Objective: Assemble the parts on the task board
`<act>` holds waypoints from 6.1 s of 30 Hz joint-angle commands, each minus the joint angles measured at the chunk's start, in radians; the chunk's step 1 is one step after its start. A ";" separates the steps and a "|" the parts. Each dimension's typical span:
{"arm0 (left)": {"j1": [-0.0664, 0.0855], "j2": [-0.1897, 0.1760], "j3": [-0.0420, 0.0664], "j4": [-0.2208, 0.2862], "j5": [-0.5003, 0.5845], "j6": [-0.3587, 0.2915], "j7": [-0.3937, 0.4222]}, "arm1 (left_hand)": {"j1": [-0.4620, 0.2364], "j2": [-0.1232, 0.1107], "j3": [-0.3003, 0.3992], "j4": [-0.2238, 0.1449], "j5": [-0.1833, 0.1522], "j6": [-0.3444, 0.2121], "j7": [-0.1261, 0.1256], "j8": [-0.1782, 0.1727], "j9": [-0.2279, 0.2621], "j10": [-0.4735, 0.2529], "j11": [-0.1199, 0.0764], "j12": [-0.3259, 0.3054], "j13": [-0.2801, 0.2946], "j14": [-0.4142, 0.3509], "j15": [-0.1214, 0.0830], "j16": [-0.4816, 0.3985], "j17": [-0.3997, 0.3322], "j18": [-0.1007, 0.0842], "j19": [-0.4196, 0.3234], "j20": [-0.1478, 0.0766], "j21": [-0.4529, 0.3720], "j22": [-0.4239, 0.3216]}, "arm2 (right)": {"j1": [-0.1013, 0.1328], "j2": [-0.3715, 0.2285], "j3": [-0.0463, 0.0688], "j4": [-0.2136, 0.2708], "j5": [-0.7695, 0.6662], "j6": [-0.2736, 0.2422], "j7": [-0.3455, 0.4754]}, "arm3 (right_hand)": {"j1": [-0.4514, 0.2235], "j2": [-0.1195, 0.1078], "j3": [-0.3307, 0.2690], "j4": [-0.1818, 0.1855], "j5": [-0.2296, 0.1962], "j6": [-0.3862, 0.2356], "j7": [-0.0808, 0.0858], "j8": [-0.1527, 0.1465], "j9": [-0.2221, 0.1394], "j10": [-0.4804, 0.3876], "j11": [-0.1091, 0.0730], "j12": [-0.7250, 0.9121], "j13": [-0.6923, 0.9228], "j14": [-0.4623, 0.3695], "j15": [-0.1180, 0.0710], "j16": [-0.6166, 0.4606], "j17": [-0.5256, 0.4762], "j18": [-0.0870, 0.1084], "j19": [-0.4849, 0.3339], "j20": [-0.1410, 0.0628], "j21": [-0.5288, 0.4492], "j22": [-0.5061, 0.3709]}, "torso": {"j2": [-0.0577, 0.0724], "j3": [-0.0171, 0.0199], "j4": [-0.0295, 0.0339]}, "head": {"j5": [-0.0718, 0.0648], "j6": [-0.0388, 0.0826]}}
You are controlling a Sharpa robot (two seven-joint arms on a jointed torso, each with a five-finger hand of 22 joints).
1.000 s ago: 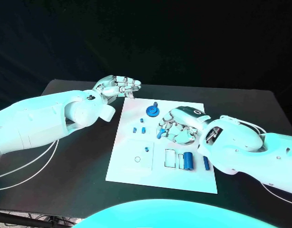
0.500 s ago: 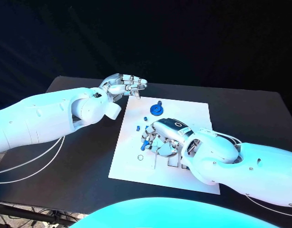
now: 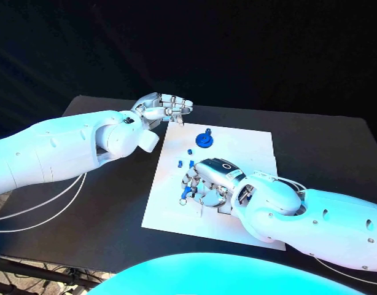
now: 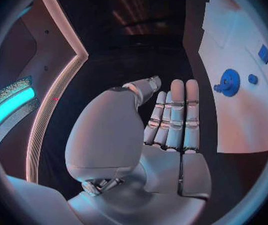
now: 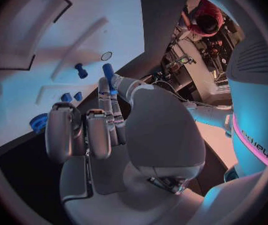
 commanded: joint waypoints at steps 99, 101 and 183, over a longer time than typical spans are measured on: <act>0.000 -0.006 0.000 -0.006 0.005 0.023 0.000 | -0.011 0.001 -0.002 -0.009 0.005 -0.011 0.026 -0.003 0.001 -0.015 0.000 0.005 -0.001 -0.003 0.005 -0.005 -0.003 0.014 -0.009 0.003 0.000 0.000 | 0.104 -0.354 0.002 0.143 0.436 -0.059 0.058 | 0.017 -0.007 -0.492 0.131 0.203 -0.147 0.005 0.113 0.026 -0.057 -0.019 0.852 0.816 0.069 -0.014 0.067 0.157 -0.033 0.081 -0.014 0.138 0.231 | -0.012 -0.0009 -0.0143 | -0.099 0.038; 0.000 -0.007 0.000 -0.007 0.006 0.024 0.000 | -0.011 0.001 -0.002 -0.009 0.005 -0.011 0.026 -0.003 0.001 -0.015 0.000 0.005 -0.001 -0.003 0.005 -0.005 -0.003 0.014 -0.009 0.003 0.000 0.000 | 0.109 -0.394 0.002 0.150 0.446 -0.028 0.029 | -0.029 -0.004 -0.513 0.131 0.216 -0.169 0.004 0.180 0.046 0.084 -0.014 1.248 1.208 0.091 -0.009 0.107 0.259 -0.045 0.094 -0.005 0.201 0.251 | -0.013 0.0001 -0.0145 | -0.108 0.038; -0.002 -0.015 -0.003 -0.001 0.006 0.037 -0.007 | -0.016 0.006 -0.001 -0.011 0.007 -0.012 0.026 -0.001 0.002 -0.019 0.000 0.009 -0.001 -0.005 0.005 -0.006 -0.004 0.015 -0.010 0.004 -0.003 -0.002 | -0.006 -0.414 -0.019 0.178 0.504 -0.135 -0.198 | -0.050 0.056 -0.469 0.137 0.397 -0.098 -0.047 0.258 0.072 0.142 -0.060 1.319 1.315 0.089 -0.048 0.096 0.253 -0.045 0.095 -0.039 0.205 0.251 | -0.014 -0.0025 -0.0148 | -0.128 0.013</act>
